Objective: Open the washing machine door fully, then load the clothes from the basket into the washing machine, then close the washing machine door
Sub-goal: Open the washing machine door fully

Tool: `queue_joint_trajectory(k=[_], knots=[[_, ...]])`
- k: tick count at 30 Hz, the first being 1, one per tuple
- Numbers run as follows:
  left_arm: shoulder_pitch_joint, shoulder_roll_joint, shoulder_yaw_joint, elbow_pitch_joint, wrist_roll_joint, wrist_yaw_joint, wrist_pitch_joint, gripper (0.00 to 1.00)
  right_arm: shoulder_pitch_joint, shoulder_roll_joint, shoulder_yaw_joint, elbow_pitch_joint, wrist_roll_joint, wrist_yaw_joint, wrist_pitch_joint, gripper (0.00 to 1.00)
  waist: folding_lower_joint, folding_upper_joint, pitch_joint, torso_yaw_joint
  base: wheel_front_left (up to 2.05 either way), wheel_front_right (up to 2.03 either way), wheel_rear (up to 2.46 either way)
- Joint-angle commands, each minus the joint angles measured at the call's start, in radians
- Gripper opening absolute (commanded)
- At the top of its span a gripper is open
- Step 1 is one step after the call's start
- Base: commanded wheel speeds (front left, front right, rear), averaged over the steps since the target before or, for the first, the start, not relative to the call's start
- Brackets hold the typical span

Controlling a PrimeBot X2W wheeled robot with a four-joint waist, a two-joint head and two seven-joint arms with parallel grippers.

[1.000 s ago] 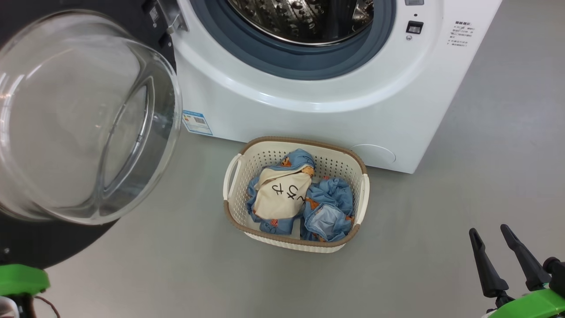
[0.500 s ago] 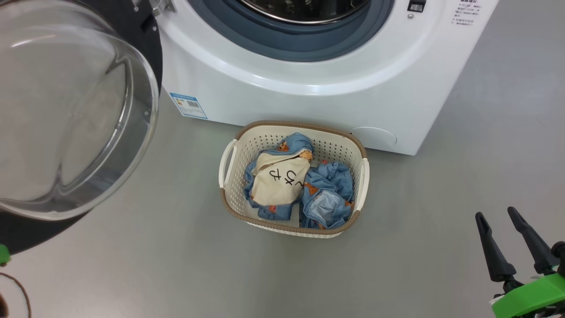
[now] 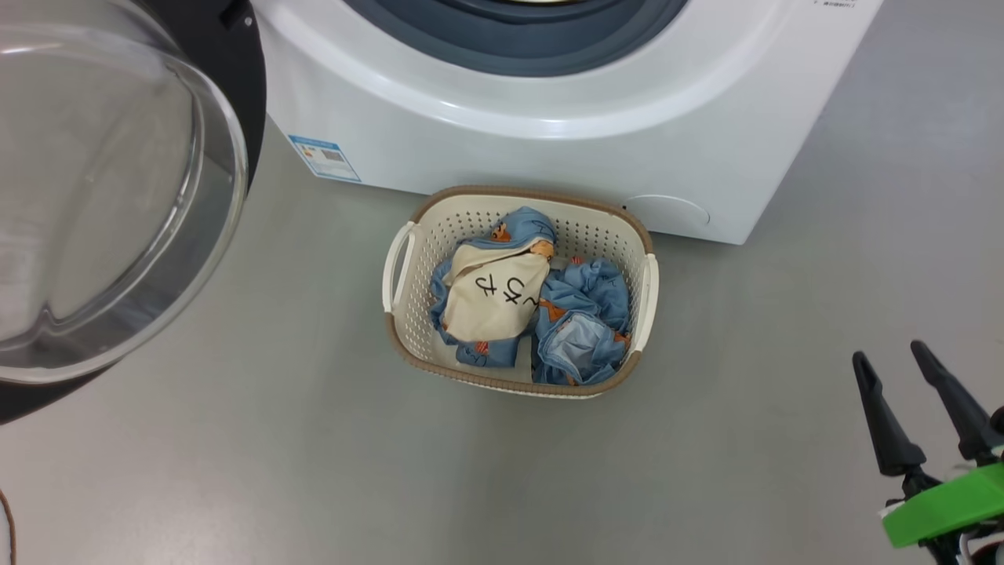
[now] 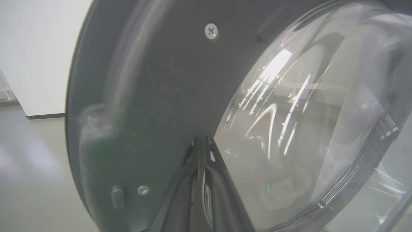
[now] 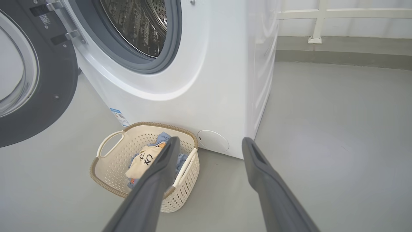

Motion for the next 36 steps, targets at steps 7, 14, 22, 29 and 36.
queue_joint_trajectory(k=[7,14,22,29,36], knots=[[-0.050,0.077,0.052,-0.006,0.042,-0.007,-0.005,0.00,-0.032,-0.040,0.025,-0.028,-0.001,0.006,-0.012,1.00,0.0000,-0.0001,0.021,-0.003,0.00,0.00,0.00],[-0.046,0.068,0.068,-0.001,0.054,-0.021,-0.005,0.00,-0.029,-0.037,0.025,-0.022,-0.002,0.006,-0.012,1.00,0.0000,-0.0001,0.009,-0.002,0.00,0.00,0.00],[0.000,0.031,0.090,-0.020,0.060,-0.054,-0.005,0.00,-0.015,-0.020,0.029,-0.014,-0.002,0.006,-0.012,1.00,0.0000,-0.0001,-0.035,0.007,0.00,0.00,0.00],[0.065,-0.023,0.090,-0.077,0.067,-0.098,-0.005,0.00,-0.001,-0.003,0.030,-0.010,-0.003,0.006,-0.012,1.00,0.0000,-0.0001,-0.076,0.019,0.00,0.00,0.00],[0.128,-0.069,0.084,-0.146,0.067,-0.128,-0.005,0.00,0.012,0.012,0.036,-0.004,-0.002,0.006,-0.012,1.00,0.0000,-0.0001,-0.116,0.026,0.00,0.00,0.00]])
